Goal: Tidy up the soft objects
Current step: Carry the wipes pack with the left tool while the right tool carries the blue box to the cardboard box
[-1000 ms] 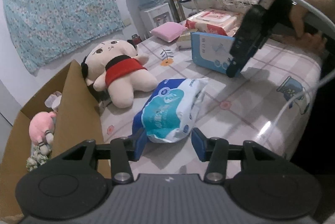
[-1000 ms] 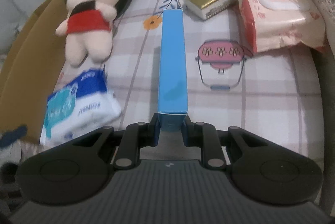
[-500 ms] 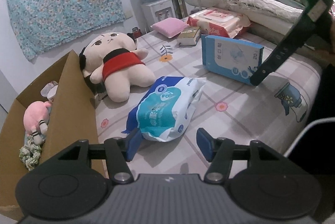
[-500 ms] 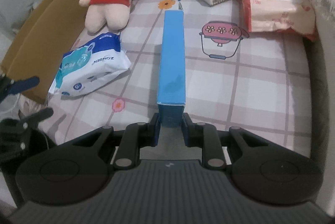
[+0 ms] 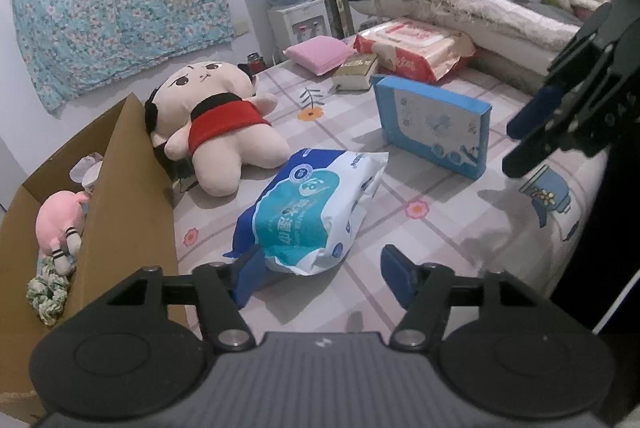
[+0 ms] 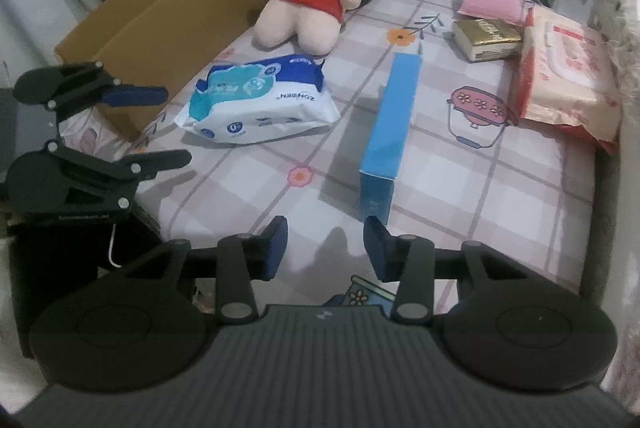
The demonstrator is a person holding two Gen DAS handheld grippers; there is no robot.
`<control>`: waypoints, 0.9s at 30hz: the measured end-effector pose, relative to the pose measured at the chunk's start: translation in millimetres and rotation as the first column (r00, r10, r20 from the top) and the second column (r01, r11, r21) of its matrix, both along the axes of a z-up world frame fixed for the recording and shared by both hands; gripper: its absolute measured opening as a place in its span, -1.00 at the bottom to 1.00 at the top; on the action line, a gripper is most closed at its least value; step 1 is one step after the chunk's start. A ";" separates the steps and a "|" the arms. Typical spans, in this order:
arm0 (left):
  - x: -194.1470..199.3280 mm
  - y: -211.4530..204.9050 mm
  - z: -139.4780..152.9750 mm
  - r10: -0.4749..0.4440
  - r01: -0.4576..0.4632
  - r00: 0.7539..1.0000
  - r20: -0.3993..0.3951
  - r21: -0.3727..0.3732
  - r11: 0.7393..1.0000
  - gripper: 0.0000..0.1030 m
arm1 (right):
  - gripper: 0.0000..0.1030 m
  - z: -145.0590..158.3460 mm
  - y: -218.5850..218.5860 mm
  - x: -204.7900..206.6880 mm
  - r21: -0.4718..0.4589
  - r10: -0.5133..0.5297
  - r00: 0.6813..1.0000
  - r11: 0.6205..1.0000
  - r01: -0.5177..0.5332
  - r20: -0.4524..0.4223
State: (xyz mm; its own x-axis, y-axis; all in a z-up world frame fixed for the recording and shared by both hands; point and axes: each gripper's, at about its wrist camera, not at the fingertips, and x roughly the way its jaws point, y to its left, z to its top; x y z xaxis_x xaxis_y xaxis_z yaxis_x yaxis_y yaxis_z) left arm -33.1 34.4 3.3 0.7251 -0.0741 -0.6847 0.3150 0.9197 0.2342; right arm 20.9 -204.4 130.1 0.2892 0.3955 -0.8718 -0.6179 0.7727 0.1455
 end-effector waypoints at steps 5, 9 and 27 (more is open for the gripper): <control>-0.4 9.6 6.4 -0.005 0.007 1.000 0.029 -0.077 0.997 0.79 | 0.56 10.6 -7.3 5.1 -0.032 -0.042 0.992 0.998 0.046 0.122; 10.2 11.4 3.5 -0.017 0.023 0.998 0.055 -0.111 0.994 0.87 | 0.62 -7.6 -1.6 21.2 -0.046 -0.064 0.987 0.996 0.072 0.145; 115.6 2.6 -40.8 -0.117 0.111 0.992 -0.039 -0.116 0.987 0.78 | -0.63 -73.0 -32.6 78.8 0.149 -0.264 0.959 0.949 0.277 -0.101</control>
